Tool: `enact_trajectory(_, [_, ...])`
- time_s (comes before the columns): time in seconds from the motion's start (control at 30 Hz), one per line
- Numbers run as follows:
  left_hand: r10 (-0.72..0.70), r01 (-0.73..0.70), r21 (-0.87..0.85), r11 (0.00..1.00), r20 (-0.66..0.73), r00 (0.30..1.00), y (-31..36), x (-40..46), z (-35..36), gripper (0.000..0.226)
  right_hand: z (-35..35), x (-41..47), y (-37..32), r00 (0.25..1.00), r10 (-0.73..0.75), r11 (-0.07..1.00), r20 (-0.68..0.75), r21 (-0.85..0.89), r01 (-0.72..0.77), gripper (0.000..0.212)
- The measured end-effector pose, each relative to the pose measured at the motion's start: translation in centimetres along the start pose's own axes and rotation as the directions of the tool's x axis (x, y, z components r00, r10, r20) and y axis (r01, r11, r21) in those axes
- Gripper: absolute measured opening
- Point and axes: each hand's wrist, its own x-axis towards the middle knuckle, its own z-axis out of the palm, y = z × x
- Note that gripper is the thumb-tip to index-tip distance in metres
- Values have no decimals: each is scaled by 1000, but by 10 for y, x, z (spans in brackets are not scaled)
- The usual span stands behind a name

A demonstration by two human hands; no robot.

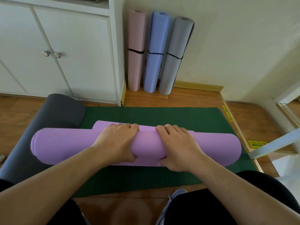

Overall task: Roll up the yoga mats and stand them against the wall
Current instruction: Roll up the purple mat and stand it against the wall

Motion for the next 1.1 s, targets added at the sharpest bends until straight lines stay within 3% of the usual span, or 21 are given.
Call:
enact_trajectory(0.07, [-21,24,-37,999,65,998,-3,0,-3,66,2,1,-2,1000,2,1000,24,-16,-2,95])
enact_trajectory(0.13, [-10,13,-28,1000,96,995,-3,-2,0,64,3,0,-5,1000,2,1000,20,-8,-2,76])
enact_trajectory(0.27, [21,-23,76,997,23,1000,7,-3,8,75,0,0,-5,999,21,1000,-28,21,-20,60])
enact_trajectory(0.4, [11,-9,123,992,-14,1000,9,0,11,76,3,1,-6,999,25,998,-45,66,-22,68])
enact_trajectory(0.53, [-17,17,-1,1000,9,1000,1,0,4,66,3,0,-5,1000,-2,1000,8,-12,3,104])
enact_trajectory(0.63, [-15,17,-42,999,43,999,-1,-2,3,68,5,1,-7,1000,-2,1000,-12,-27,1,85])
enact_trajectory(0.7, [13,-13,-35,999,-4,1000,1,-4,5,69,4,1,-8,999,-1,1000,-51,-14,1,71])
enact_trajectory(0.87, [51,-42,101,994,-89,995,9,-1,12,86,-2,-1,-3,997,38,998,-62,60,-34,65])
enact_trajectory(0.93, [53,-44,85,995,-102,993,8,1,15,80,0,-2,-4,998,24,997,-65,79,-18,70])
enact_trajectory(1.07, [15,-17,-23,1000,-99,995,1,2,9,71,1,-1,-4,1000,-10,1000,-22,12,10,105])
enact_trajectory(1.1, [6,-9,-40,999,-84,996,0,1,7,71,2,0,-4,1000,-8,1000,-17,2,8,104])
